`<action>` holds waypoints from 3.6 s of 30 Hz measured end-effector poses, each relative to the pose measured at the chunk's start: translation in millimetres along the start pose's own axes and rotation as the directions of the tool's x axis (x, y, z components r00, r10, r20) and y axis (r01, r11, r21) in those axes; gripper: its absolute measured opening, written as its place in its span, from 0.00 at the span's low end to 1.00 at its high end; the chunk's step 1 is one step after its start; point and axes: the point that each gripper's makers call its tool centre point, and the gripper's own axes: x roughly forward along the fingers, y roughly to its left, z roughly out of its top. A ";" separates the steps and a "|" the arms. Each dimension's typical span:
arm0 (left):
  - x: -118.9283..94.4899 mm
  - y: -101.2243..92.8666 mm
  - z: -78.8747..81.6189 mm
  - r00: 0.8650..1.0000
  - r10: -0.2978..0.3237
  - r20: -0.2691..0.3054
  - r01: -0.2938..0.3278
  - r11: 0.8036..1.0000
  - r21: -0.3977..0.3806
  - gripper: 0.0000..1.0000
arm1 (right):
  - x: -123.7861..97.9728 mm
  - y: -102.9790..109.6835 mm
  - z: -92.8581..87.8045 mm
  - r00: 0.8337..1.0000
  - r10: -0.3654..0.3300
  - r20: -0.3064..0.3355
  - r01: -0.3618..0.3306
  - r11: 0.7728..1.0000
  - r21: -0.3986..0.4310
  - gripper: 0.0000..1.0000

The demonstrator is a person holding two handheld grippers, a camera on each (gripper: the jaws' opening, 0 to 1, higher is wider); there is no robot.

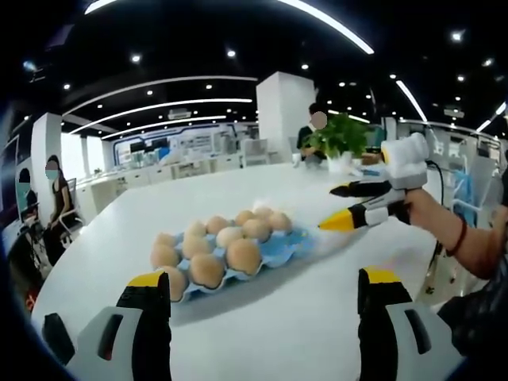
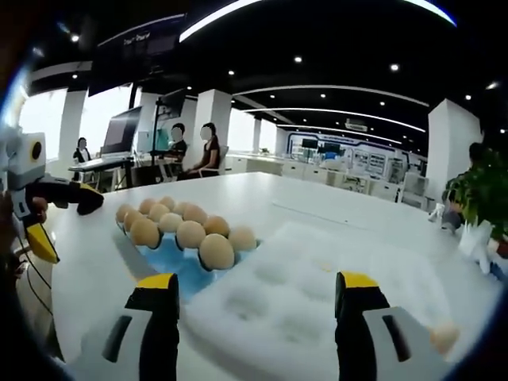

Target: Place the egg into an empty slot of the egg tray after lifting it from the table, then release the egg inside the slot.

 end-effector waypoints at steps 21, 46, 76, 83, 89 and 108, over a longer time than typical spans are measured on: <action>0.9 -5.6 0.2 1.000 0.006 -0.001 -0.006 1.000 -0.002 1.00 | -35.9 -68.5 -22.9 0.984 -0.178 -0.013 0.178 0.984 0.029 0.82; 3.8 -10.4 -0.8 1.000 0.007 -0.012 -0.007 1.000 0.006 1.00 | -58.3 -120.5 -39.1 0.939 -0.343 0.029 0.329 0.920 0.215 0.55; 1.6 -1.6 -5.6 0.999 0.030 -0.033 -0.030 1.000 0.007 1.00 | -60.4 -141.9 -53.8 0.844 -0.534 -0.053 0.533 0.823 0.197 0.28; -1.3 2.5 -6.2 0.999 0.043 -0.031 -0.043 0.999 0.001 1.00 | -63.4 -141.3 -44.8 0.855 -0.518 0.000 0.510 0.843 0.171 0.28; 1.1 1.3 -6.7 0.999 0.037 -0.030 -0.037 0.999 0.001 1.00 | -68.2 -141.8 -30.7 0.852 -0.522 0.043 0.509 0.845 0.164 0.28; -1.8 4.2 -7.4 0.999 0.043 -0.031 -0.043 0.999 0.003 1.00 | -56.0 -116.6 -10.4 0.885 -0.458 0.079 0.445 0.884 0.141 0.28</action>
